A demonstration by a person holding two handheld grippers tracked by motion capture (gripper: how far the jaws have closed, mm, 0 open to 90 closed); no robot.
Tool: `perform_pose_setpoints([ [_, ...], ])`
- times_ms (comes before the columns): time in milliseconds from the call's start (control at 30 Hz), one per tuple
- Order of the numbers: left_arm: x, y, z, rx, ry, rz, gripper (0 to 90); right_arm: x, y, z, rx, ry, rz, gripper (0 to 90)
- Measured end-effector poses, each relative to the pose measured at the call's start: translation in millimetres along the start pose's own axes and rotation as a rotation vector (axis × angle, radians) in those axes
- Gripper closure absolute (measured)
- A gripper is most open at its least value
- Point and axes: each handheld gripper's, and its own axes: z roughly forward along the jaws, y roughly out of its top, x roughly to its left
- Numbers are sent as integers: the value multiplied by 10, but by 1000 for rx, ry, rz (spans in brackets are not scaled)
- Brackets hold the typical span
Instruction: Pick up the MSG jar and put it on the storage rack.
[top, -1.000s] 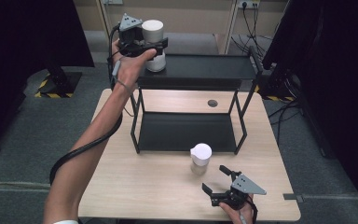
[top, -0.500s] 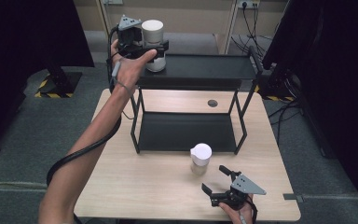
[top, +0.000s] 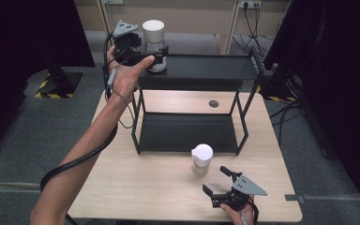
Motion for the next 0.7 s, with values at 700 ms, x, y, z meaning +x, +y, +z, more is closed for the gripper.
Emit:
perform_pose_setpoints([
  [700,-123,-266,-422,-36,-104,42,20,6,0,3,0,-1,-2,5],
])
